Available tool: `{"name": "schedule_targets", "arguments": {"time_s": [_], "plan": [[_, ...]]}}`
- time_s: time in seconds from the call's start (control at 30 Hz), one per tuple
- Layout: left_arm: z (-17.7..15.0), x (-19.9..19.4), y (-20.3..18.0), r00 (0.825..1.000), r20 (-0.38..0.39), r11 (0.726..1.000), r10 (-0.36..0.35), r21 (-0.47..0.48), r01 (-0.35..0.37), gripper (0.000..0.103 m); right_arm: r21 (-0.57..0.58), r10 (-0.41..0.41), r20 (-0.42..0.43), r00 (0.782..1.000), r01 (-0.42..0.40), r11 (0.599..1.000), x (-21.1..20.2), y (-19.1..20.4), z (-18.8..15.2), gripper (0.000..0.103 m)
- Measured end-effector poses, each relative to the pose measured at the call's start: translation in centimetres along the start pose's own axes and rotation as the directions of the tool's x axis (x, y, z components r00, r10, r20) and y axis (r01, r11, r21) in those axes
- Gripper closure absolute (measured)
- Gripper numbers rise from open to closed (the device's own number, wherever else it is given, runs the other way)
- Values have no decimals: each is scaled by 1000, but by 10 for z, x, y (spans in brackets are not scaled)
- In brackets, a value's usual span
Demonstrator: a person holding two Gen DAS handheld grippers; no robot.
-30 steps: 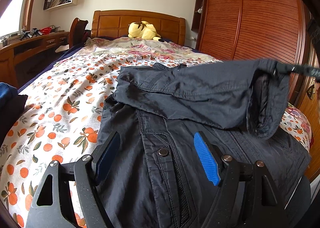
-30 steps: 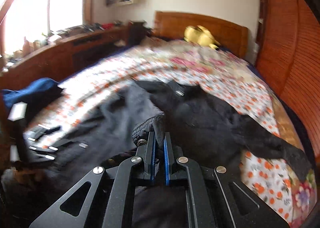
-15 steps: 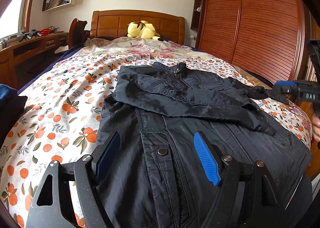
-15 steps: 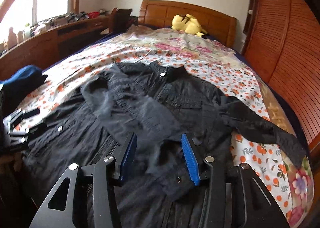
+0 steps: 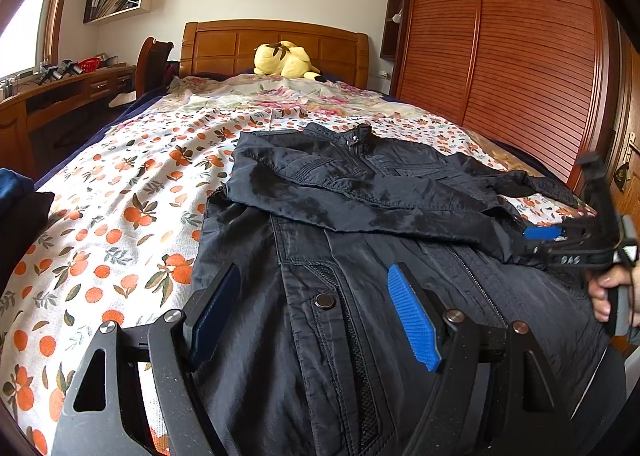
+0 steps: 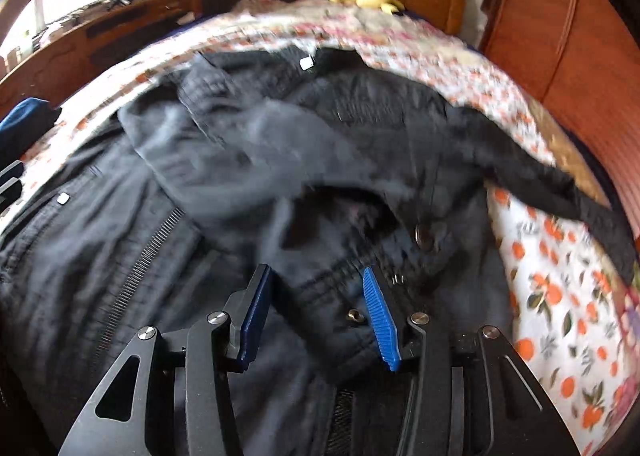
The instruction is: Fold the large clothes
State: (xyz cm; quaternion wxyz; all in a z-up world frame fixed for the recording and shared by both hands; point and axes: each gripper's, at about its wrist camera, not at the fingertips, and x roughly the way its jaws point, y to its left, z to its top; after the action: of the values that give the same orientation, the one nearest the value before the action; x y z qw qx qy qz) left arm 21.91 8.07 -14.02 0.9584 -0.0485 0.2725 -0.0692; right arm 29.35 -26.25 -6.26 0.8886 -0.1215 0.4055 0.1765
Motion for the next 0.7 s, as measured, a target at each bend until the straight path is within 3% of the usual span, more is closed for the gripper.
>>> {"name": "schedule_targets", "arguments": {"time_s": [0.13, 0.37, 0.7], "plan": [[0, 2, -1, 1000, -8, 1000, 6, 6, -6, 26, 21, 25, 18, 1000, -26, 999, 12, -3, -5, 53], [9, -3, -15, 1000, 9, 1000, -10, 27, 10, 26, -35, -36, 53, 998, 38, 999, 17, 14, -9, 48], [41, -7, -64, 992, 58, 988, -112, 110, 105, 20, 46, 62, 119, 991, -68, 997, -15, -11, -24, 48]]}}
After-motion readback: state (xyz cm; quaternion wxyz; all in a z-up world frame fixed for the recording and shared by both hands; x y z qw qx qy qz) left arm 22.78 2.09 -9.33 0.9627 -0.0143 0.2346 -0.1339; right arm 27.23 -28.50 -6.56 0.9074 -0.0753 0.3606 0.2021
